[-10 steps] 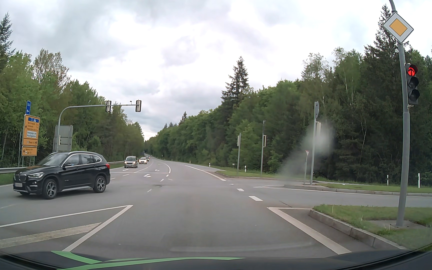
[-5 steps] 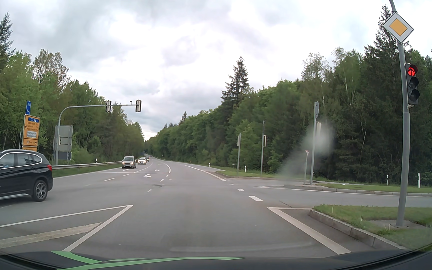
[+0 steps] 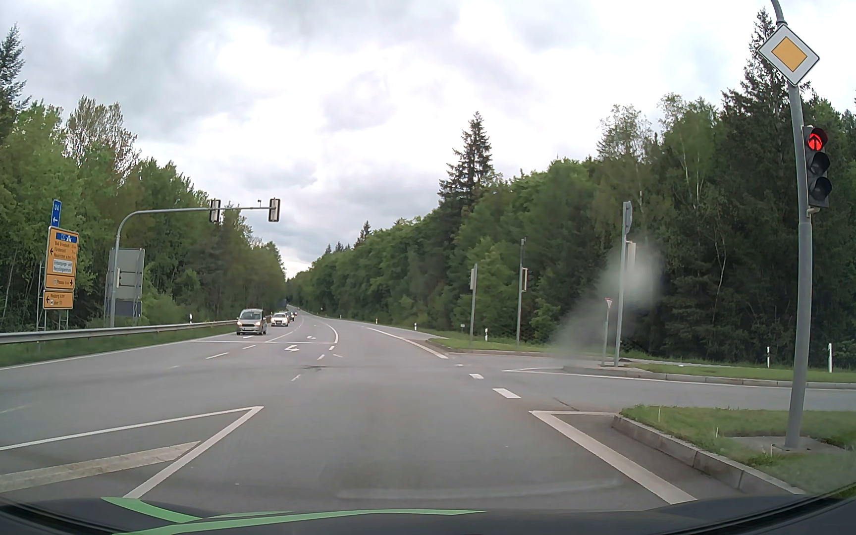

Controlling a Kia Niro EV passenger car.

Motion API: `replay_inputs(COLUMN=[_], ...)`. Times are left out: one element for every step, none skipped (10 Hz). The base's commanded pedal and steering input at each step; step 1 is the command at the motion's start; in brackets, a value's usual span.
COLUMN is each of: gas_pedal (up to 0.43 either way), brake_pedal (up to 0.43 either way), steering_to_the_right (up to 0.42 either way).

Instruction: Follow the waypoints while adhering to traffic rules and regulations

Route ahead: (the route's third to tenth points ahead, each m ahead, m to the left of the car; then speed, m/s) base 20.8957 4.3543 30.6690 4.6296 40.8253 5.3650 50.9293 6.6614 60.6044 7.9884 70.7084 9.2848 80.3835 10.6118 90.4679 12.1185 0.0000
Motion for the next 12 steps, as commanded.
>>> replay_inputs(gas_pedal=[0.000,0.000,0.000,0.000,0.000,0.000,0.000,0.000,0.000,0.000,0.000,0.000], brake_pedal=[0.280,0.287,0.280,0.280,0.280,0.280,0.280,0.280,0.280,0.280,0.280,0.280], steering_to_the_right=[-0.011,-0.010,-0.010,-0.011,-0.011,-0.011,-0.011,-0.010,-0.011,-0.010,-0.010,-0.011])
